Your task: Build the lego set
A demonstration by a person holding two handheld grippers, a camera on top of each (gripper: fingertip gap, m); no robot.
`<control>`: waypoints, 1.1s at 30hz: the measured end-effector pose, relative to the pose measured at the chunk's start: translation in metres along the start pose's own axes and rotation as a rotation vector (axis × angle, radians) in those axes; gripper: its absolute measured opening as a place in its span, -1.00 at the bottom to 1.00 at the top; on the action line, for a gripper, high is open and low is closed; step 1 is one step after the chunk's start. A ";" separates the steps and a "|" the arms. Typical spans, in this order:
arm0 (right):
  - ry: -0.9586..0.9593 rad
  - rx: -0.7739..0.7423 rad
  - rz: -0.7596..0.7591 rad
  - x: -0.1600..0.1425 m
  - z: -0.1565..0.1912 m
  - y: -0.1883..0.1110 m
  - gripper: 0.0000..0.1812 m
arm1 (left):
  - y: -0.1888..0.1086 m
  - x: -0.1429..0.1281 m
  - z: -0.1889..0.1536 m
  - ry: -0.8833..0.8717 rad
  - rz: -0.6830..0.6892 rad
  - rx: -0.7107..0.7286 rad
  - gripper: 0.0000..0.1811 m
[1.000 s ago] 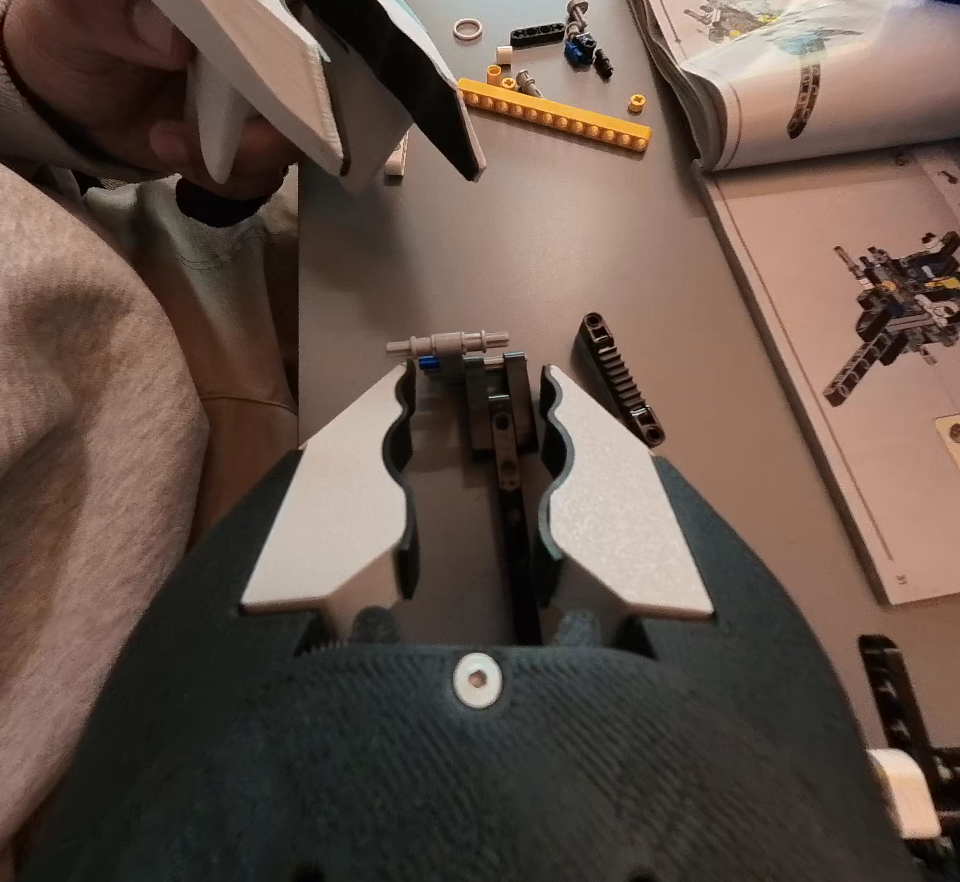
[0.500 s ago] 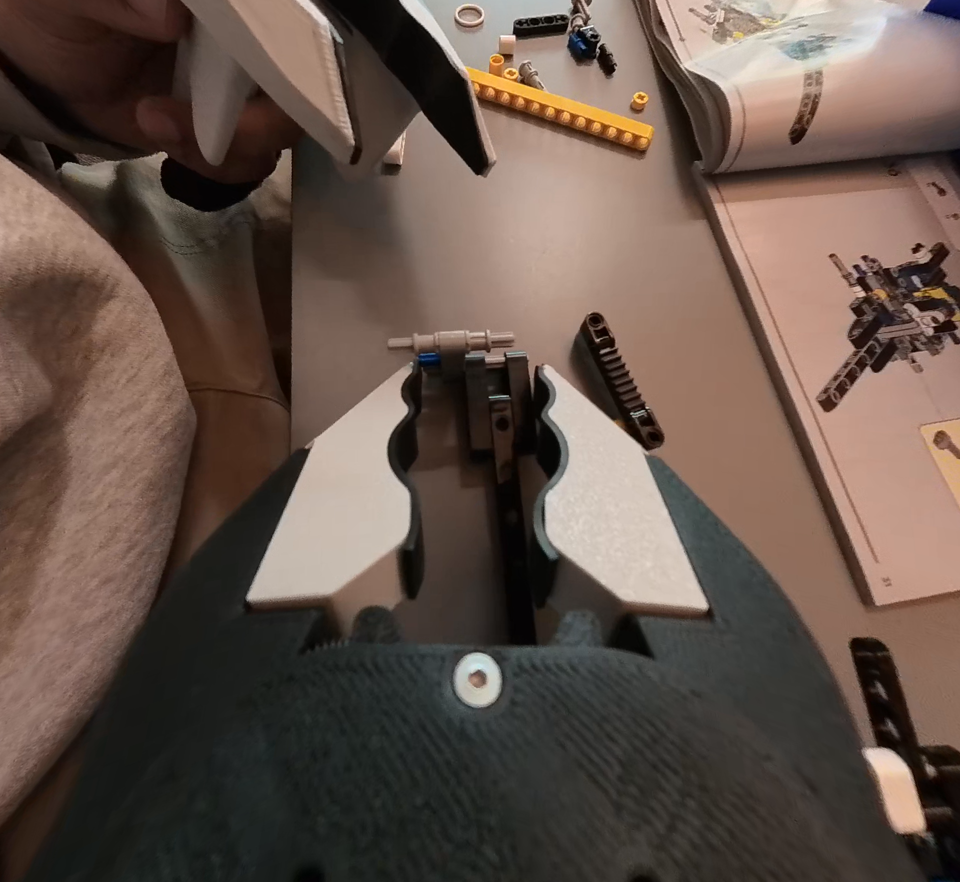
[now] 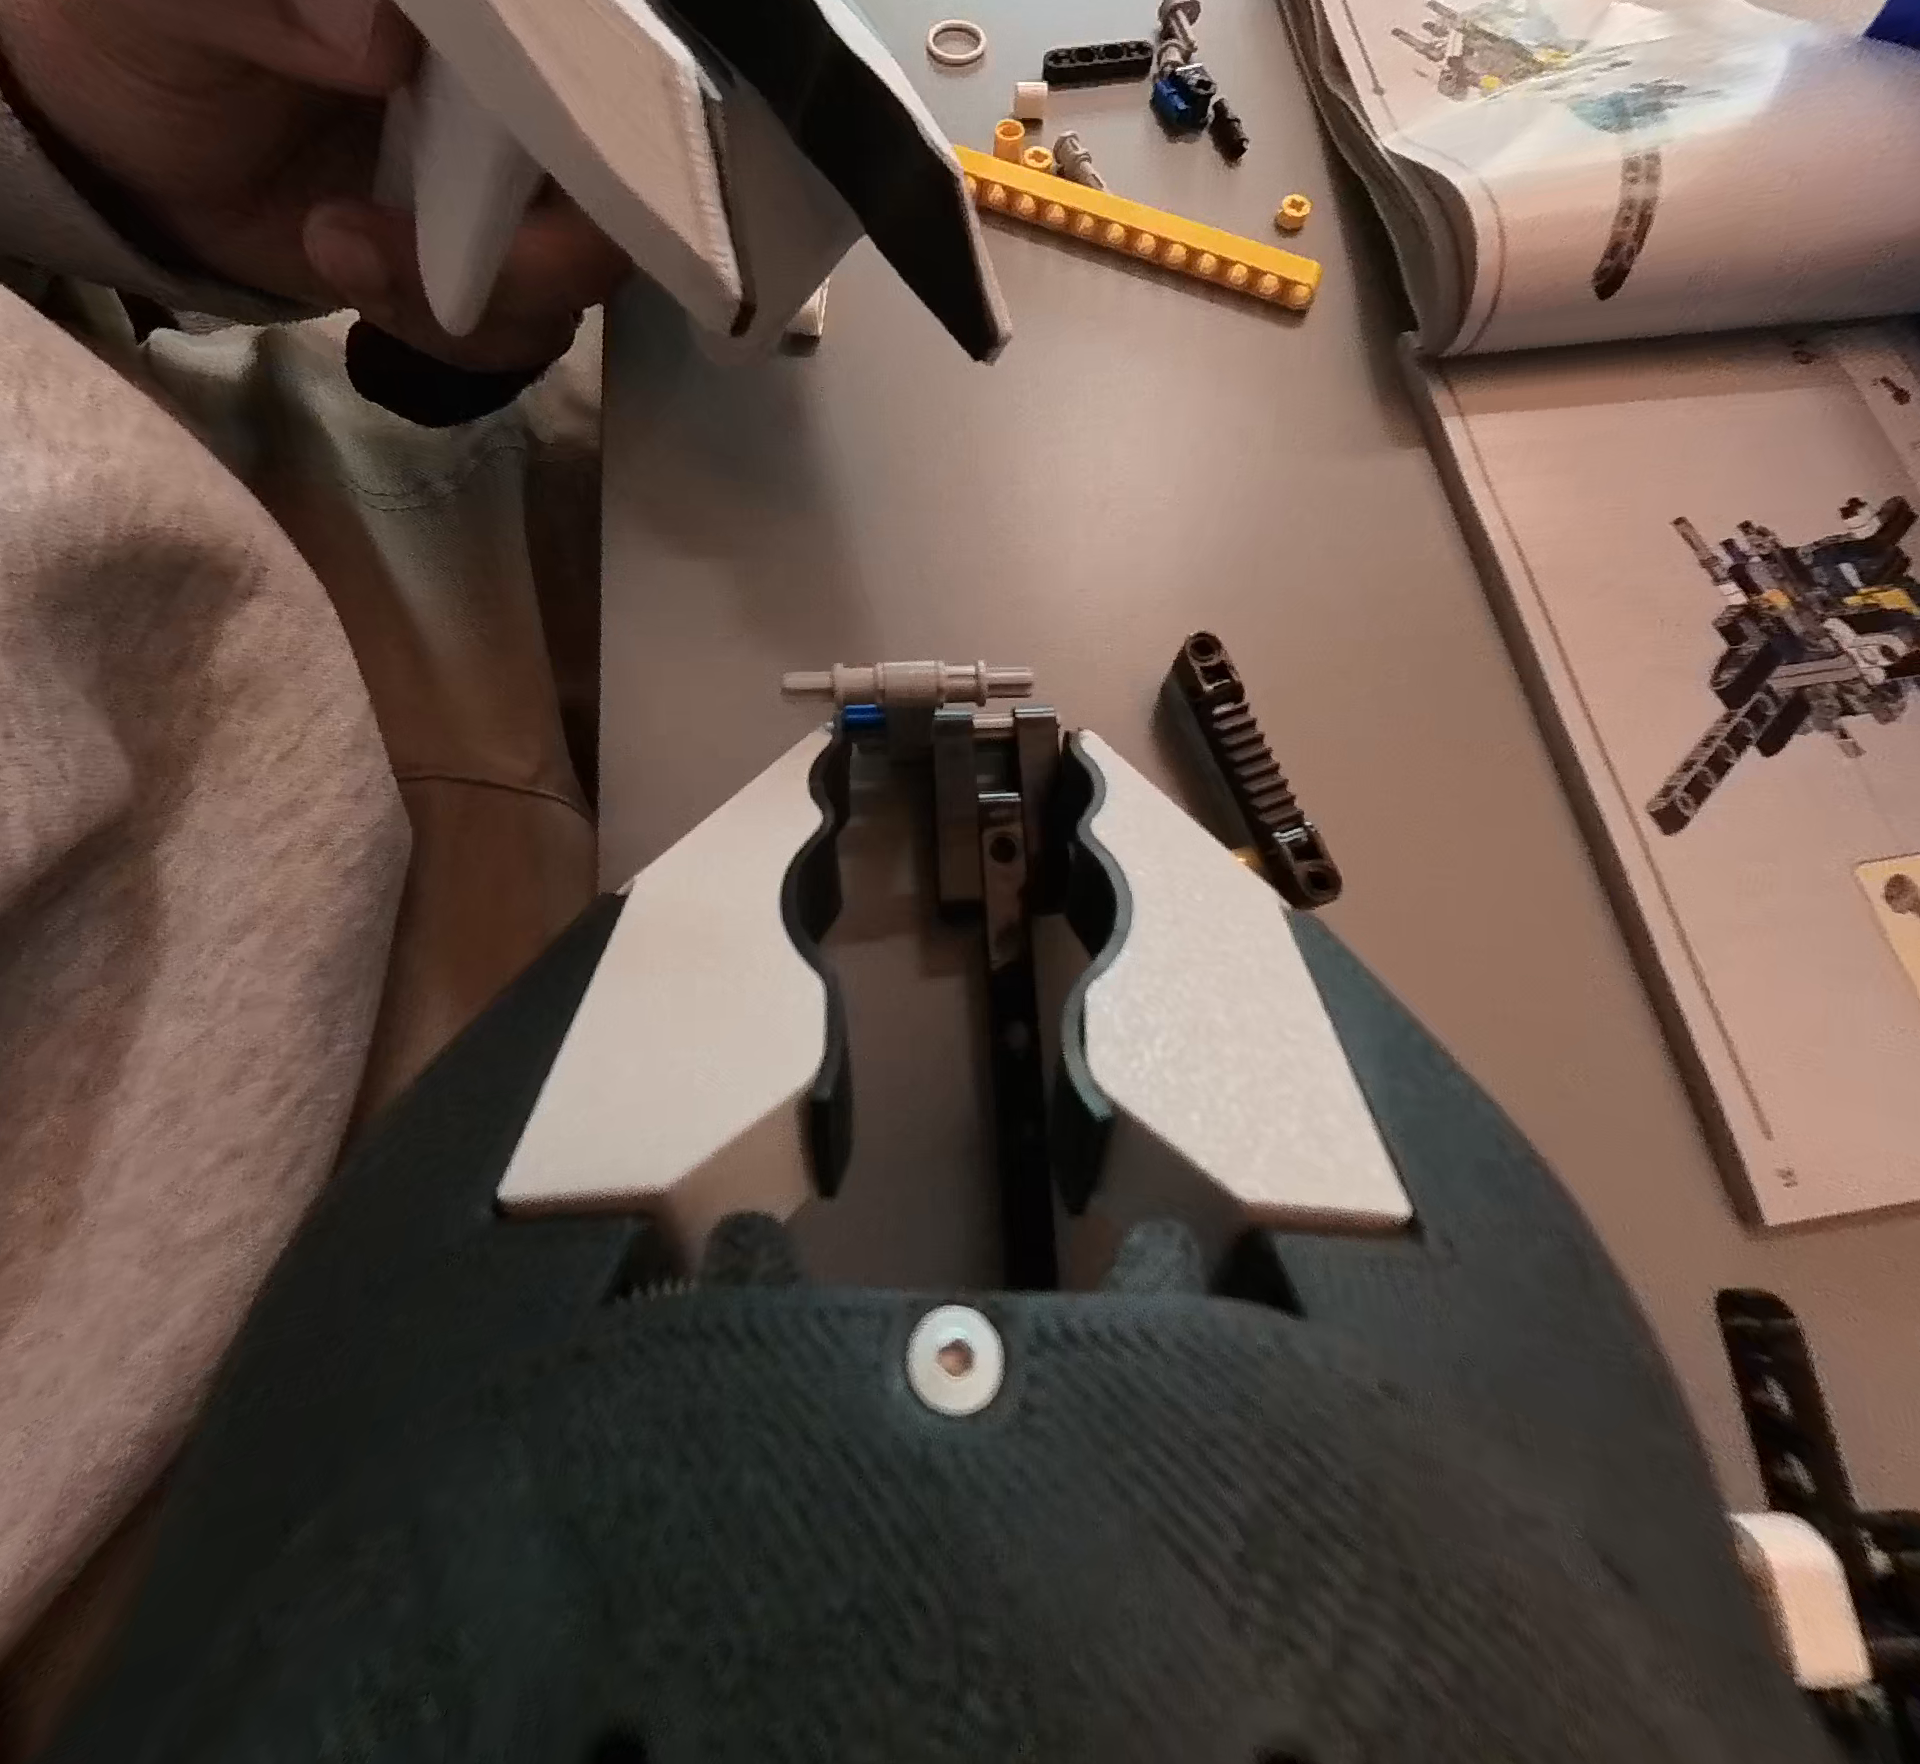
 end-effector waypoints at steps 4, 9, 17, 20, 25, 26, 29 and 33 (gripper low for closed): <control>-0.010 0.008 0.001 0.000 0.002 0.000 -0.57 | 0.000 0.000 0.000 -0.002 -0.001 -0.002 -0.60; -0.022 0.004 0.005 0.000 0.003 0.000 -0.57 | 0.000 0.000 -0.001 -0.001 0.006 -0.004 -0.60; -0.040 -0.005 0.008 0.000 0.004 0.001 -0.56 | 0.007 -0.017 -0.006 0.028 0.148 -0.032 -0.76; -0.052 -0.034 0.010 0.000 0.003 0.000 -0.55 | 0.009 -0.023 -0.006 0.071 0.186 -0.005 -0.71; -0.014 -0.072 -0.047 0.004 0.002 -0.010 -0.46 | 0.012 -0.027 -0.004 0.091 0.214 0.019 -0.68; 0.003 -0.078 -0.056 0.004 0.001 -0.012 -0.45 | 0.012 -0.027 -0.004 0.086 0.217 0.020 -0.68; 0.051 -0.105 -0.061 0.001 0.000 -0.015 -0.43 | 0.013 -0.029 -0.003 0.079 0.226 0.021 -0.67; 0.062 -0.138 -0.008 -0.005 0.003 -0.008 -0.38 | 0.015 -0.034 -0.002 0.072 0.248 0.028 -0.63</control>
Point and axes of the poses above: each gripper's, where its closed fingertips meet, y out along the fingers, x out of its top, z = x × y across the jaws, the point moved 4 cm from there along -y, back along the fingers, and after that the axes turned 11 degrees about x, right-handed, at the moved point
